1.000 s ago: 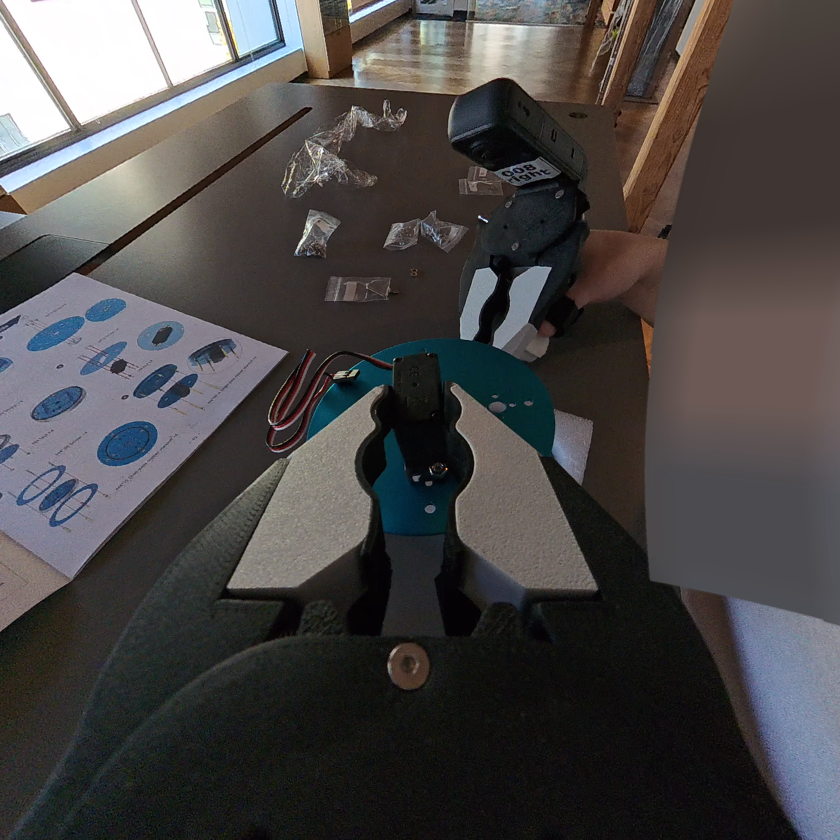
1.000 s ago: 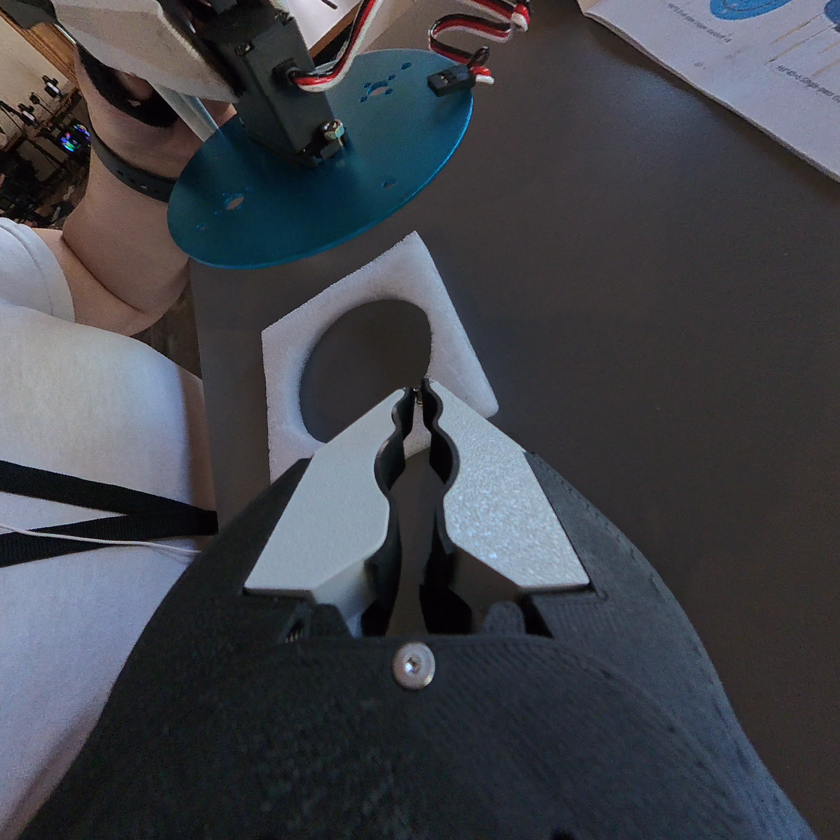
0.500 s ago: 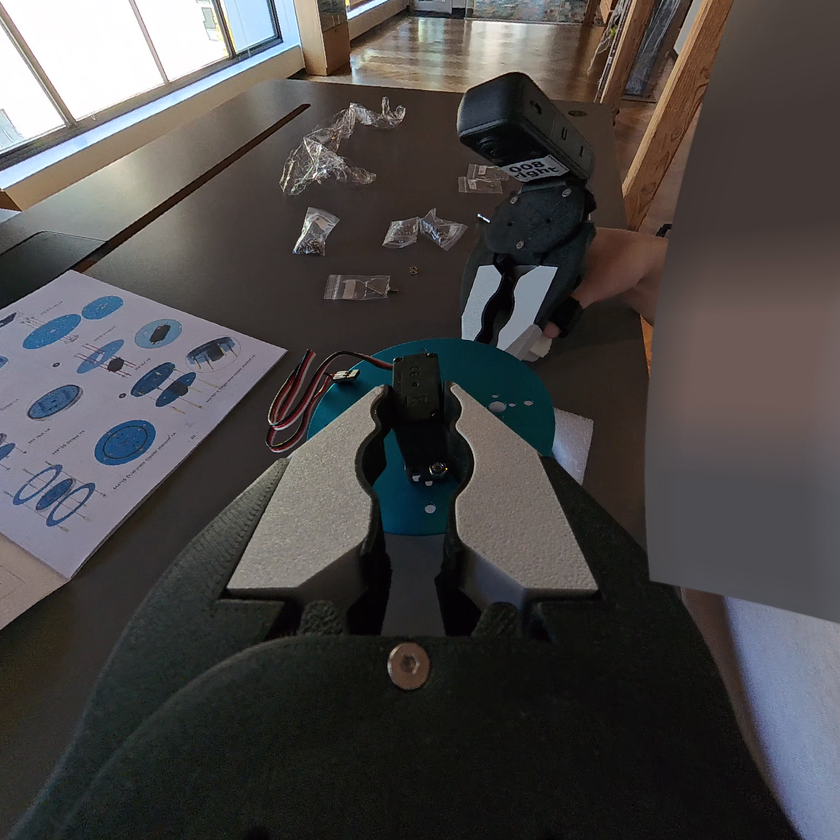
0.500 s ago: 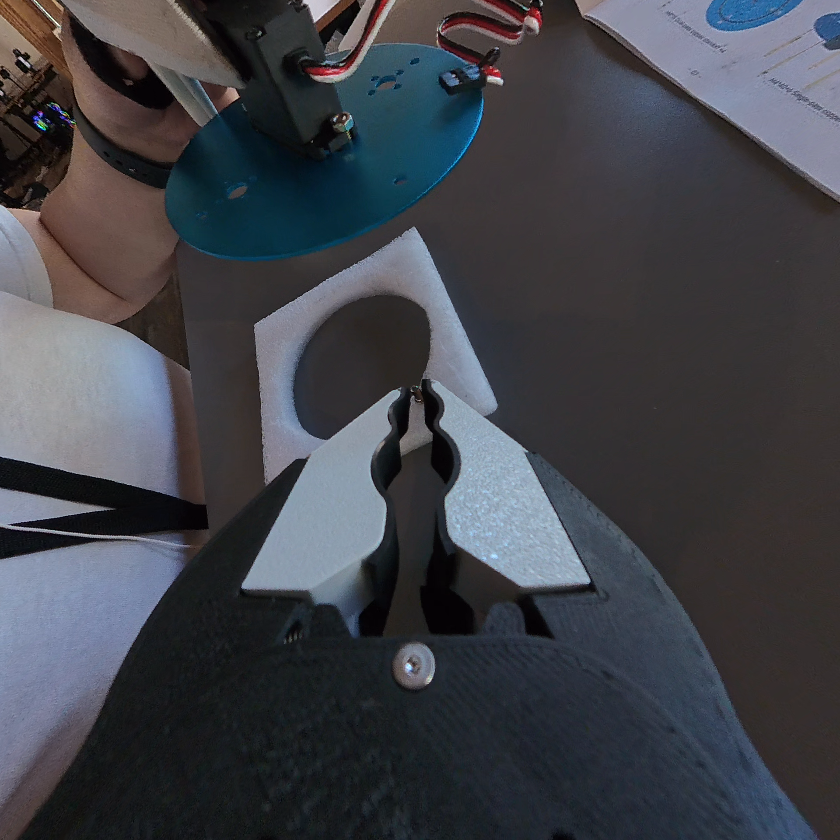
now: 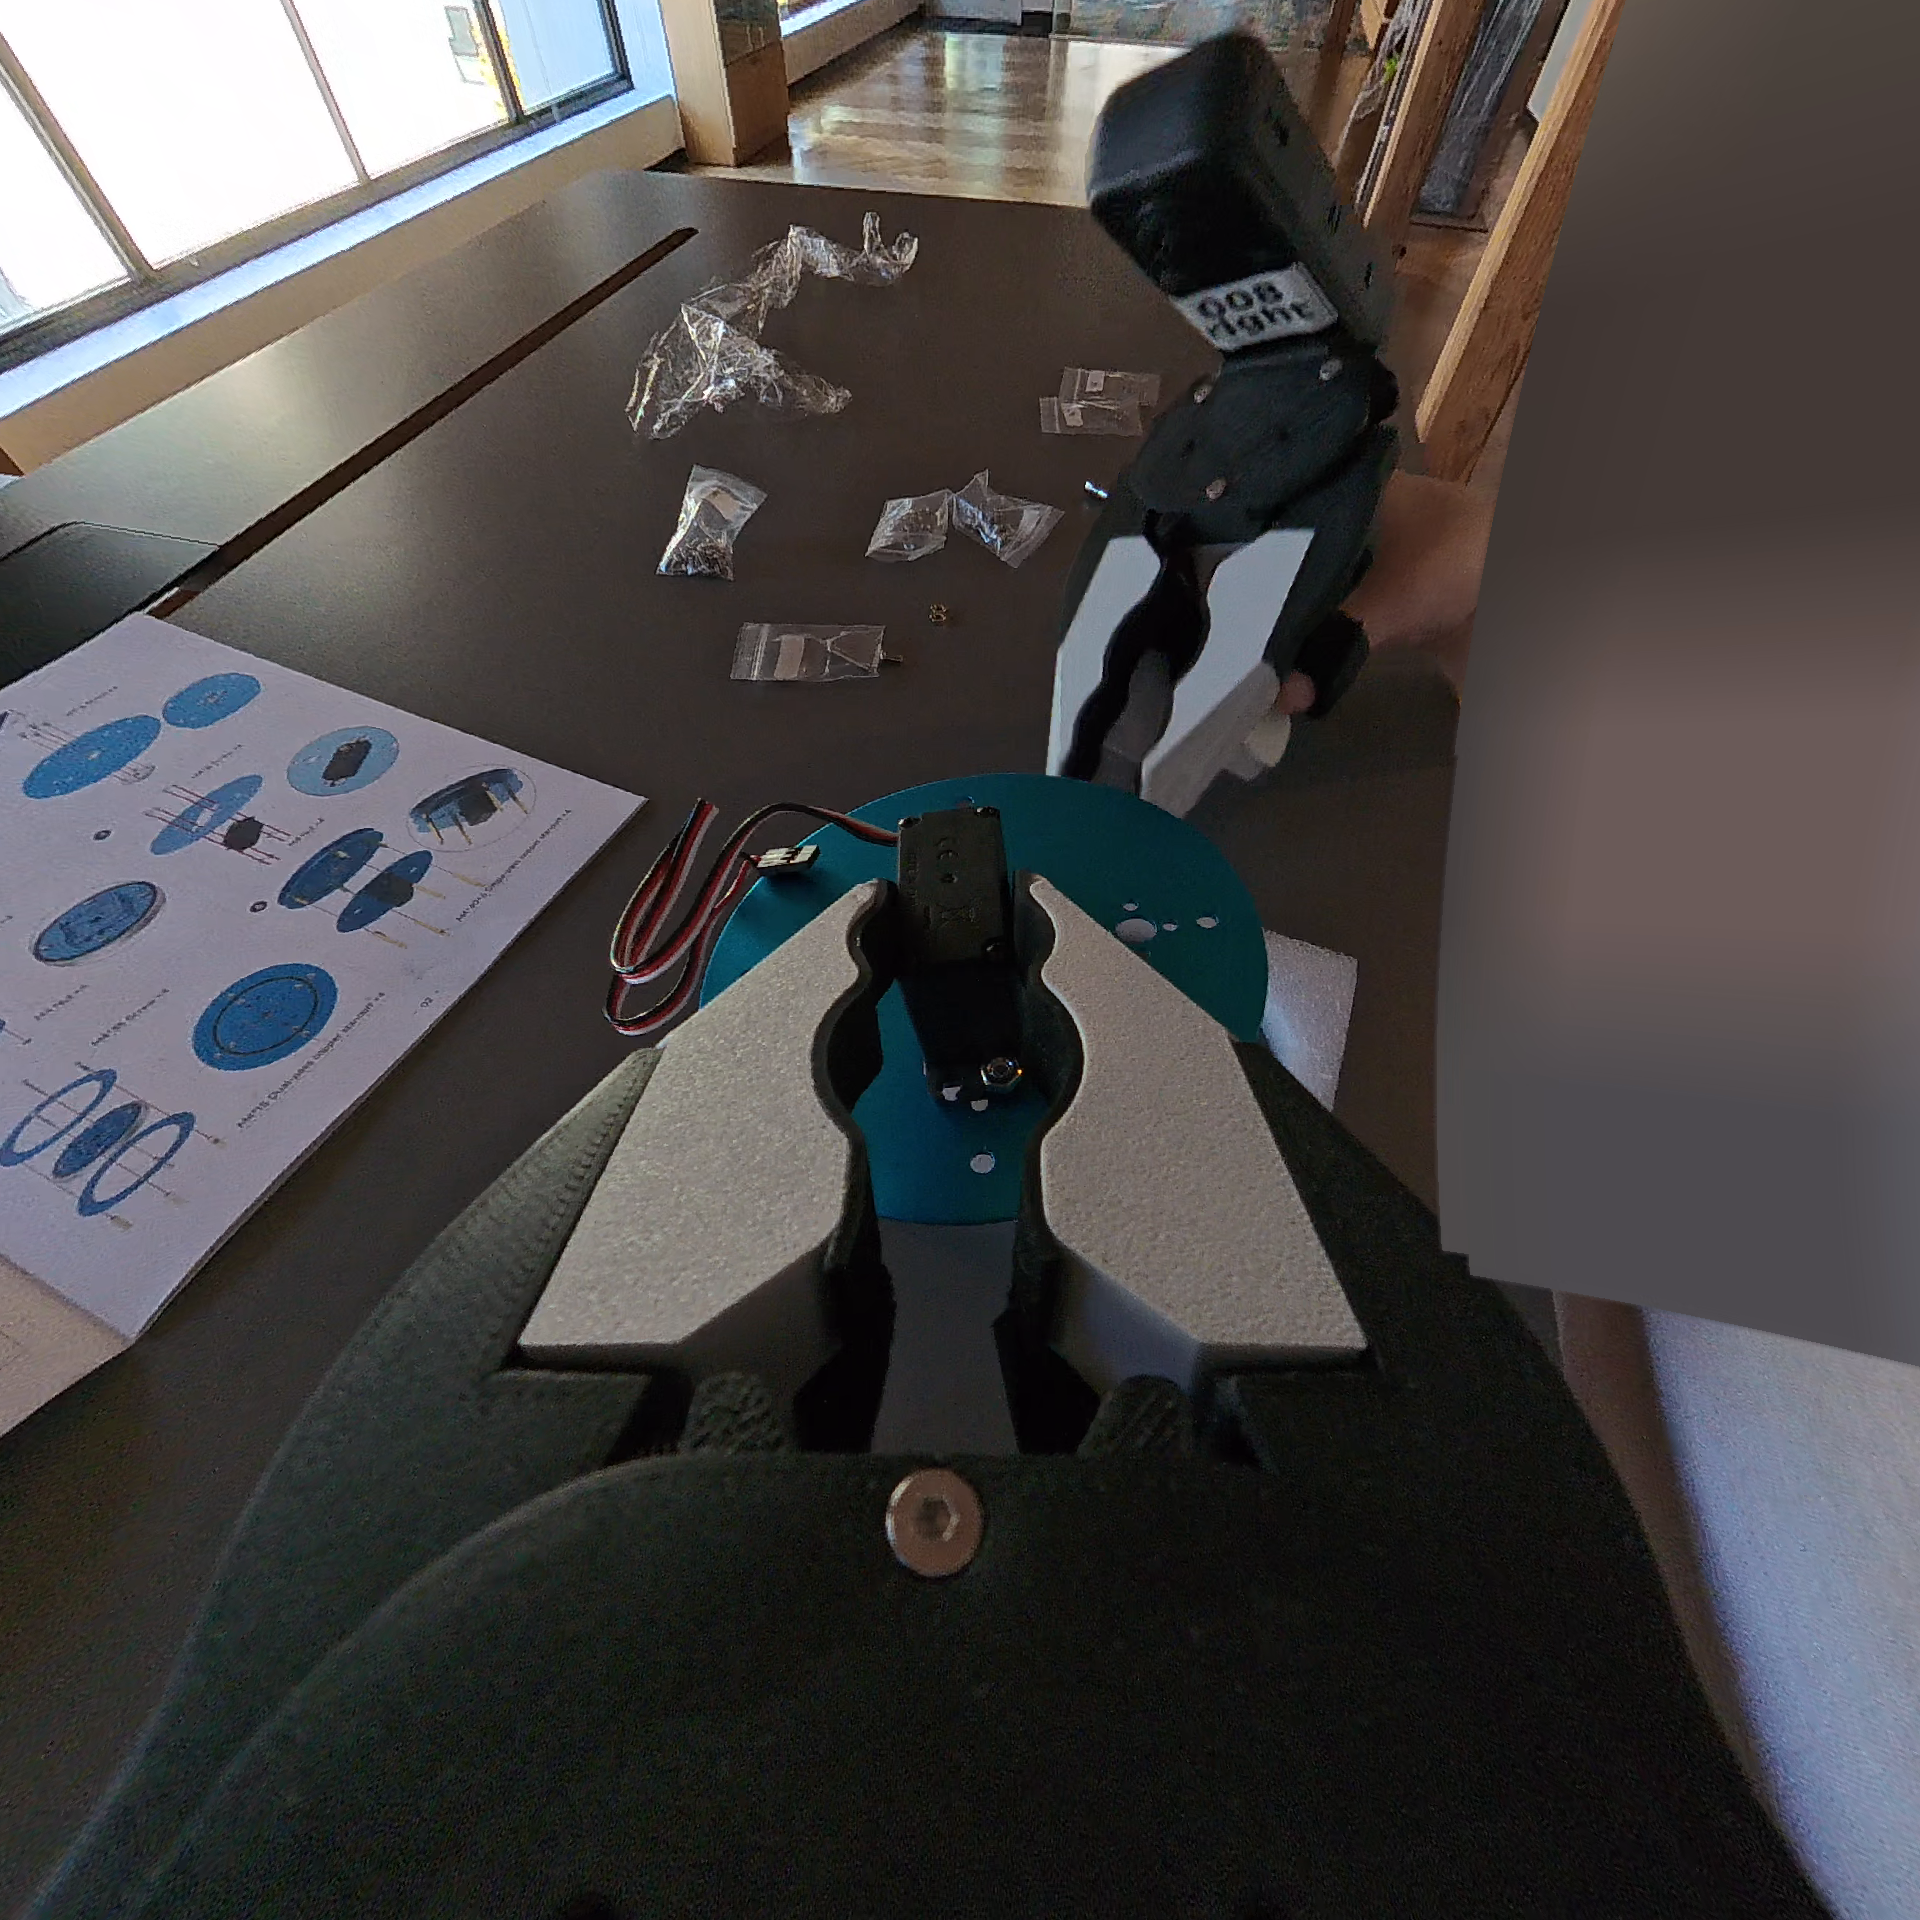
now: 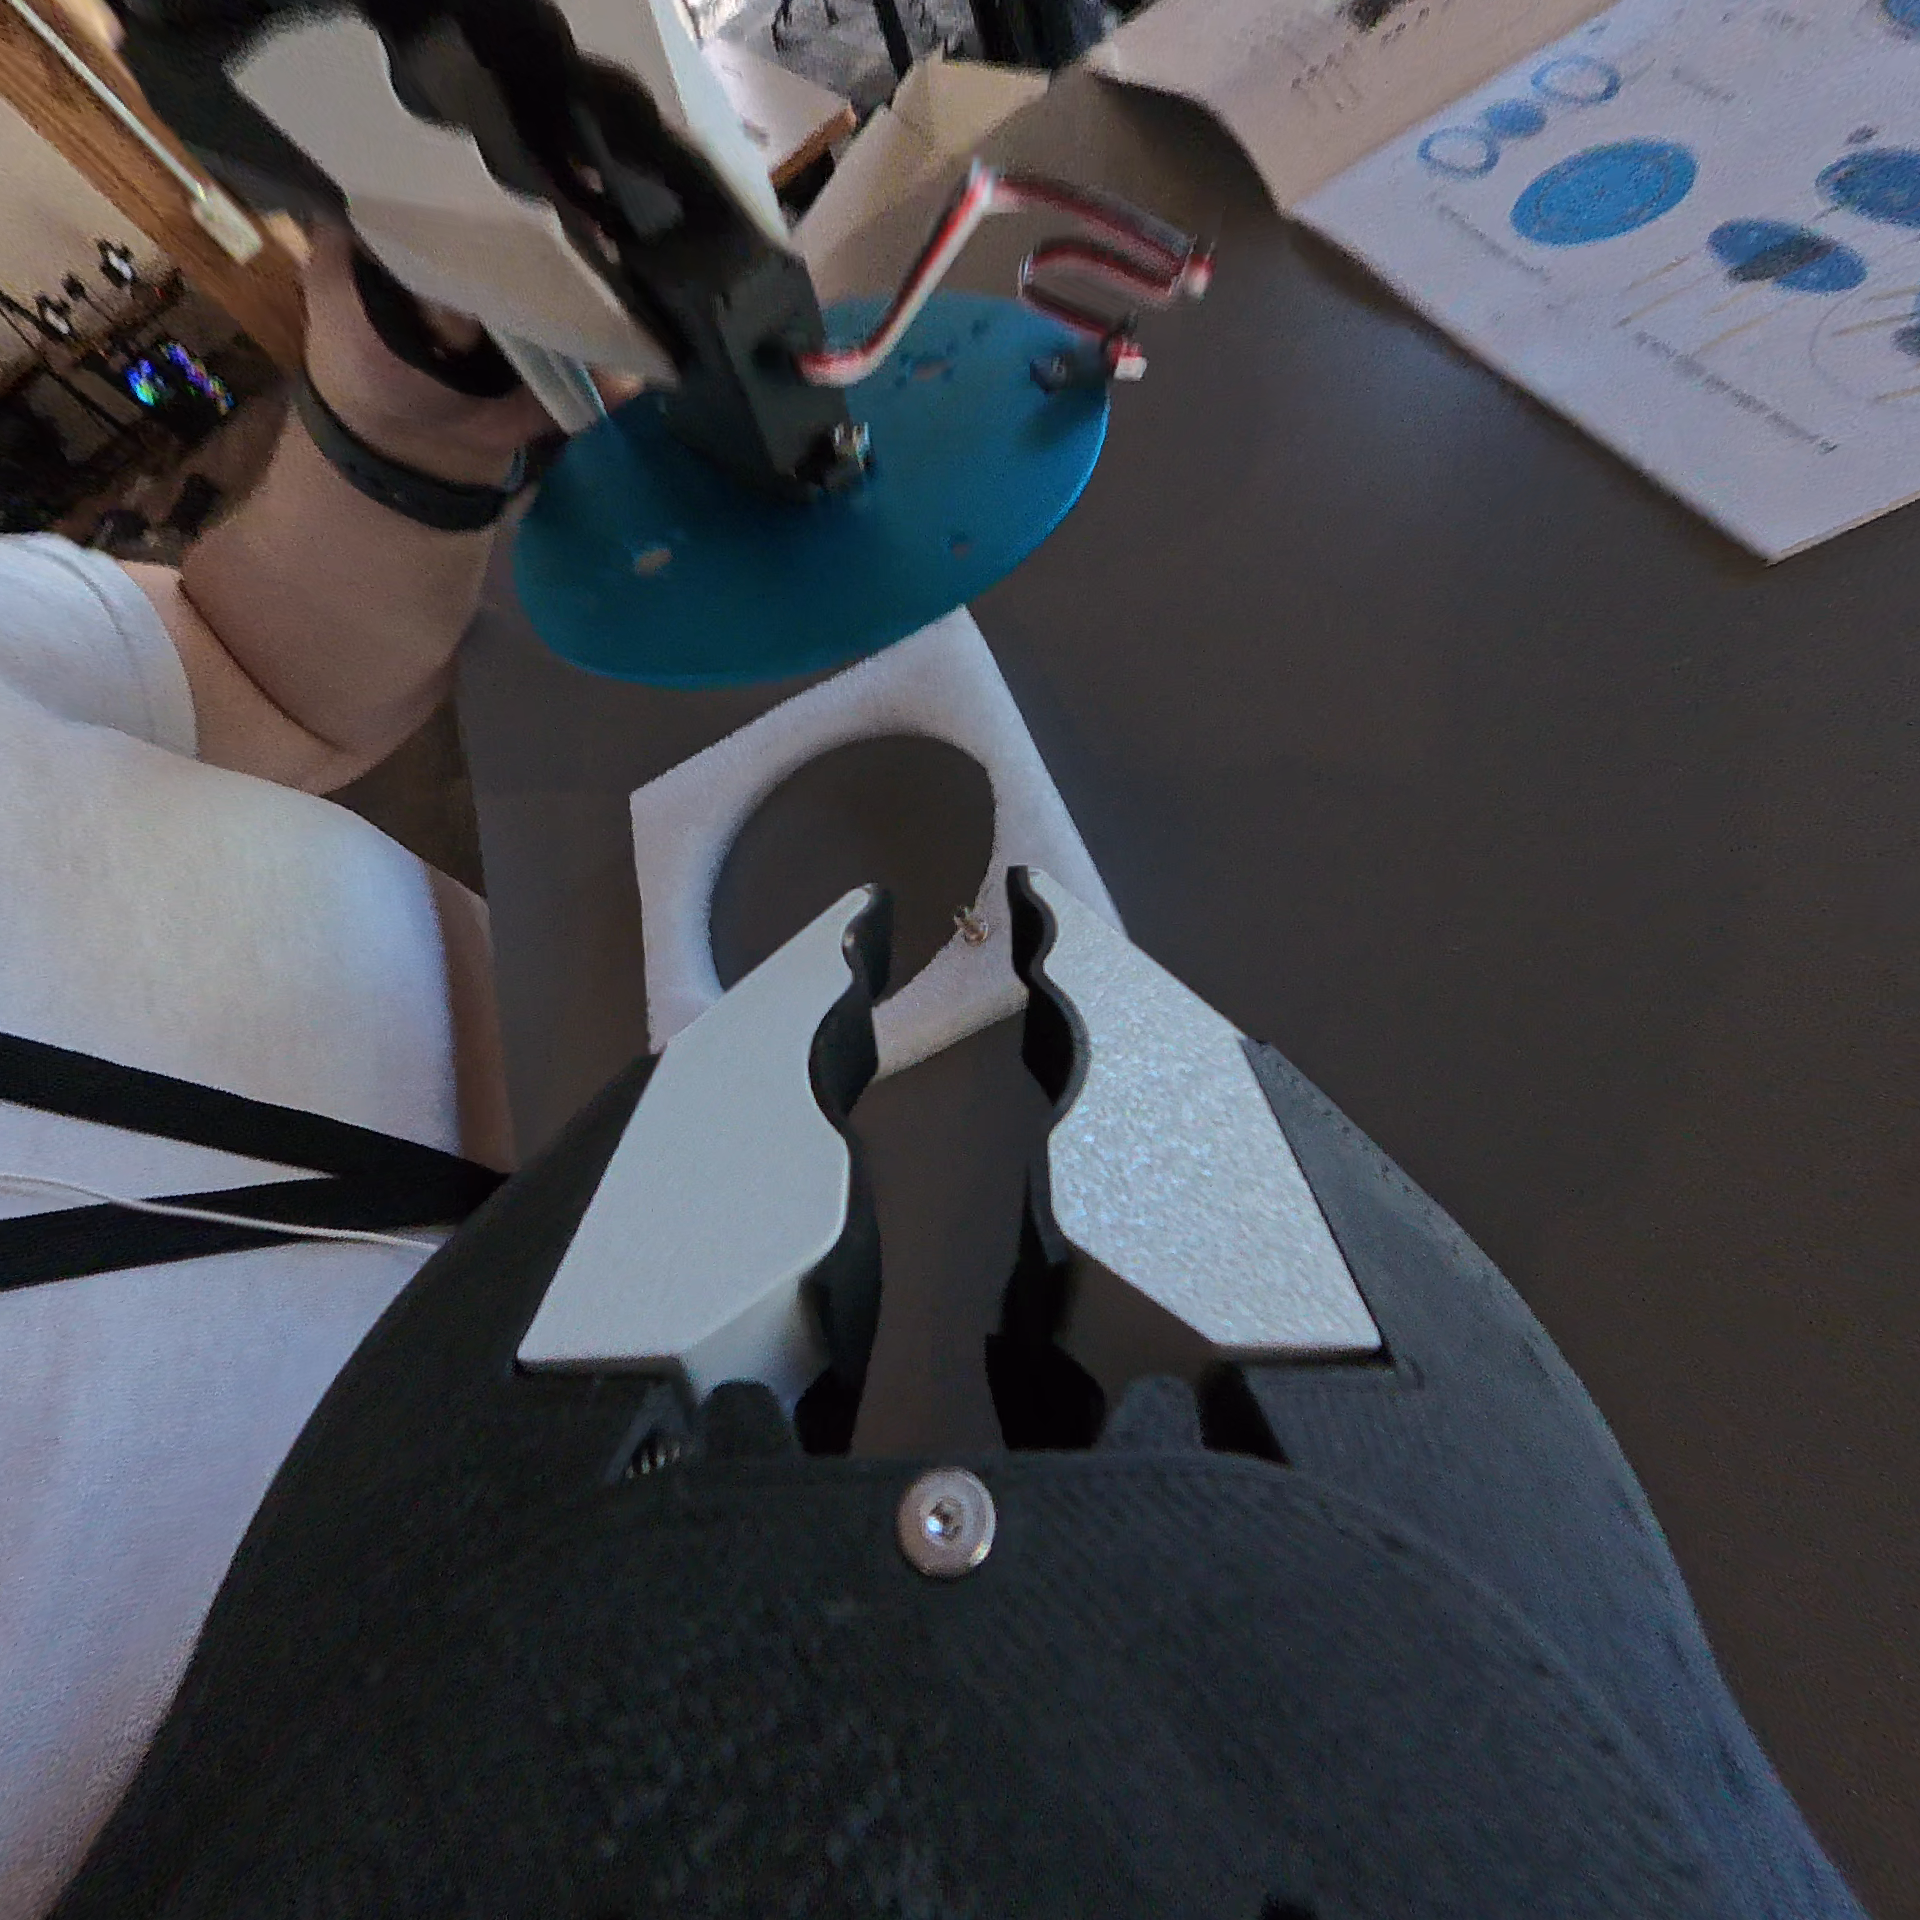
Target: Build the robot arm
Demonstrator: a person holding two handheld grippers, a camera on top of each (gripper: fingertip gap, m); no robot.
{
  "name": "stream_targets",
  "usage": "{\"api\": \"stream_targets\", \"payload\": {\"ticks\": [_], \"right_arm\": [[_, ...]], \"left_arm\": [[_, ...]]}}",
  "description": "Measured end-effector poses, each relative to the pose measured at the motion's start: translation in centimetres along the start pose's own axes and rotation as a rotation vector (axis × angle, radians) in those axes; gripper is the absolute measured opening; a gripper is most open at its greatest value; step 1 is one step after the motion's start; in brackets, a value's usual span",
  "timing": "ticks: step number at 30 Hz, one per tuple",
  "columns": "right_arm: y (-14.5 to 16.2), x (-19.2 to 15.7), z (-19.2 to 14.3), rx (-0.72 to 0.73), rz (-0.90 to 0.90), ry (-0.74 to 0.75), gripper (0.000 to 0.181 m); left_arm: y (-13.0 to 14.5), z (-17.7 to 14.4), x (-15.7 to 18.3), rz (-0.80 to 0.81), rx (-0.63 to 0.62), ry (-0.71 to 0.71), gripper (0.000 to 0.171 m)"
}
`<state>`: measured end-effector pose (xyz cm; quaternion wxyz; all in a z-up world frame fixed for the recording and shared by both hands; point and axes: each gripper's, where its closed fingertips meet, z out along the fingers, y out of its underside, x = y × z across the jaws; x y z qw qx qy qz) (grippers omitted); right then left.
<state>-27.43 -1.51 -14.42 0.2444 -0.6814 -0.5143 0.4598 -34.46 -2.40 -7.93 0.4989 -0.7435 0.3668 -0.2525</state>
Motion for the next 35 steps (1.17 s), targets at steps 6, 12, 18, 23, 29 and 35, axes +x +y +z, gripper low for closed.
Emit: {"api": "stream_targets", "payload": {"ticks": [6, 12, 18, 23, 29, 35], "right_arm": [[-2.1, 0.1, -2.7, 0.110, -0.349, 0.142, 0.047], [-1.6, -2.8, -3.0, 0.167, -0.780, 0.213, 0.038], [-0.7, -2.8, -2.3, 0.073, -1.199, 0.465, 0.007], [-0.1, -3.6, -2.1, 0.022, -1.432, 0.575, 0.001], [1.4, -3.6, -1.5, -0.041, -1.583, 0.688, 0.001], [1.9, -3.2, -0.8, -0.086, -1.618, 0.746, 0.001]], "left_arm": [[0.1, 1.5, 0.8, 0.034, -0.011, 0.030, 0.021], [0.2, 3.7, 2.0, 0.027, -0.009, 0.092, 0.022], [0.1, 4.1, 3.0, 0.036, 0.017, 0.136, 0.021], [1.7, 4.1, 3.5, 0.023, -0.052, 0.171, 0.022], [2.6, 4.6, 4.1, 0.138, -0.159, 0.129, 0.021], [3.2, 5.3, 3.9, 0.204, -0.197, 0.099, 0.021]]}}
